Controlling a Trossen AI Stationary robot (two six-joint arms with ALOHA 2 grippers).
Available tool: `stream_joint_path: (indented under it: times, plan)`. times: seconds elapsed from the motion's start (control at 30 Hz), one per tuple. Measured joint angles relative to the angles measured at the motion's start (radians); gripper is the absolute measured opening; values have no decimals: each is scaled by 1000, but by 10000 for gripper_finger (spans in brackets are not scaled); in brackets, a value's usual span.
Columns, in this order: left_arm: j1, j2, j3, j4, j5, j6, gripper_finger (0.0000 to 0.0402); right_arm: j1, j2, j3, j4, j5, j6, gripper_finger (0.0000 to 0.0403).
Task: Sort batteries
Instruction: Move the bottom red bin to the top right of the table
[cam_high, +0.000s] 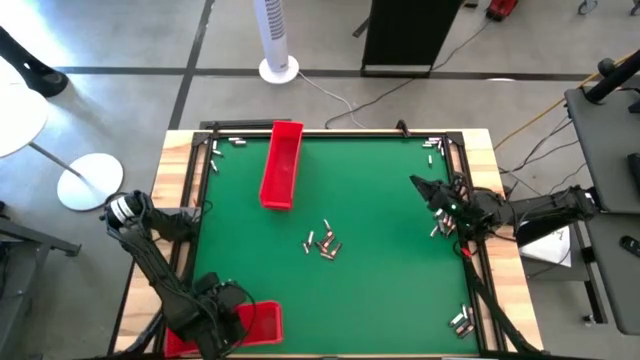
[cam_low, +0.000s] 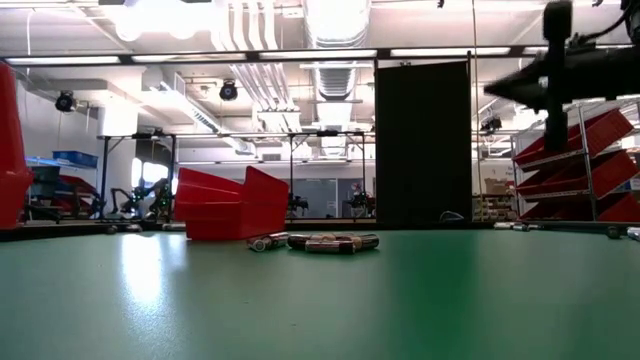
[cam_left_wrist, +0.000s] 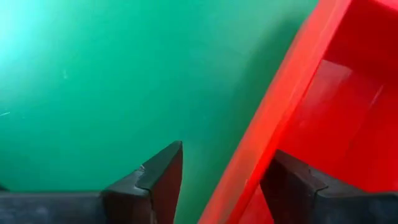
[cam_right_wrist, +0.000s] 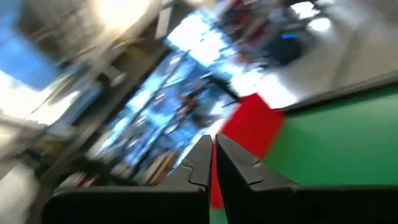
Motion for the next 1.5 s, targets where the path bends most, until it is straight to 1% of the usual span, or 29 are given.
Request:
stream_joint_path:
  times: [0.1, 0.17, 0.33, 0.43, 0.5, 0.6, 0.7, 0.83, 0.97, 1.13, 1.23, 1.3, 1.4, 1.5]
  plan:
    - [22, 7, -16, 41, 2, 31, 153, 16, 35, 0, 122, -170, -119, 12]
    - [42, 6, -29, 55, -1, 45, 132, 31, 70, 0, 185, -237, -147, 12]
    - [93, -6, -55, 116, -27, 157, 66, 71, 189, 77, 135, -217, -165, 12]
    - [131, -6, -57, 161, -37, 234, 23, 109, 315, 166, 93, -208, -224, 12]
    - [155, -6, -50, 183, -55, 284, 6, 139, 419, 237, 91, -205, -282, 12]
    - [187, -6, -32, 218, -99, 362, 8, 173, 582, 368, 53, -206, -386, 12]
    - [220, -6, -13, 230, -151, 439, 5, 179, 737, 520, -115, -209, -457, 13]
    - [253, -6, 4, 247, -187, 524, 1, 179, 930, 720, -370, -208, -481, 28]
    - [274, -6, 4, 281, -218, 596, 2, 192, 1097, 891, -543, -217, -531, 69]
    - [281, -6, 4, 300, -270, 634, 4, 214, 1258, 1072, -696, -221, -609, 137]
    - [281, -6, 4, 300, -296, 647, 18, 222, 1333, 1173, -776, -227, -628, 174]
    - [279, -6, 4, 299, -311, 658, 33, 223, 1377, 1224, -811, -253, -636, 192]
    - [279, -6, 4, 289, -311, 660, 62, 223, 1438, 1275, -823, -317, -659, 209]
    - [274, -8, 4, 277, -310, 660, 96, 225, 1487, 1320, -821, -338, -662, 217]
